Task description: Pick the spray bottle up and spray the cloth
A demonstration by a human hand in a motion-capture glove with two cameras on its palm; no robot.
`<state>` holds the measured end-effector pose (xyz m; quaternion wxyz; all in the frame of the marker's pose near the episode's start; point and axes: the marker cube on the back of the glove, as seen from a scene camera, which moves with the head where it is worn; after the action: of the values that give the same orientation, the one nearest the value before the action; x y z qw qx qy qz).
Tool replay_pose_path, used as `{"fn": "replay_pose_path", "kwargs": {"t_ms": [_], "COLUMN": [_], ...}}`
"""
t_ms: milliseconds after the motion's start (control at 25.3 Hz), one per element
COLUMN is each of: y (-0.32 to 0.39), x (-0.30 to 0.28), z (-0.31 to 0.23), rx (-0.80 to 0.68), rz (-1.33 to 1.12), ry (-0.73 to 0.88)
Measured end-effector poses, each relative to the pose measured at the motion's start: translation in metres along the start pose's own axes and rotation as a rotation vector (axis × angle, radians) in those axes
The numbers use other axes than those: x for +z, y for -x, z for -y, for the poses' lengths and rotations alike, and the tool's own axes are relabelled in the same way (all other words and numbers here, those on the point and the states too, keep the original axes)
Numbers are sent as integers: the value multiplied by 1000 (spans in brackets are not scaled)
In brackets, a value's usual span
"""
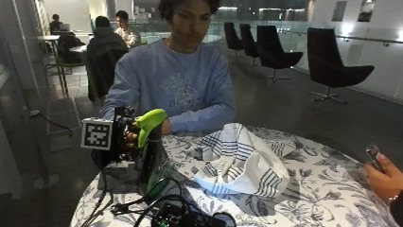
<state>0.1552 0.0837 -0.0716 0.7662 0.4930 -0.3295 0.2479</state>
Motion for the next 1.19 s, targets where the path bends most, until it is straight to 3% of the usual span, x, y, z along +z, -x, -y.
{"fn": "replay_pose_path", "kwargs": {"t_ms": [356, 632, 1185], "y": [-31, -49, -56], "x": [17, 26, 37], "z": [68, 60, 60], "rx": [125, 115, 78], "rz": [-90, -119, -239], "ry": [-67, -2, -33]}}
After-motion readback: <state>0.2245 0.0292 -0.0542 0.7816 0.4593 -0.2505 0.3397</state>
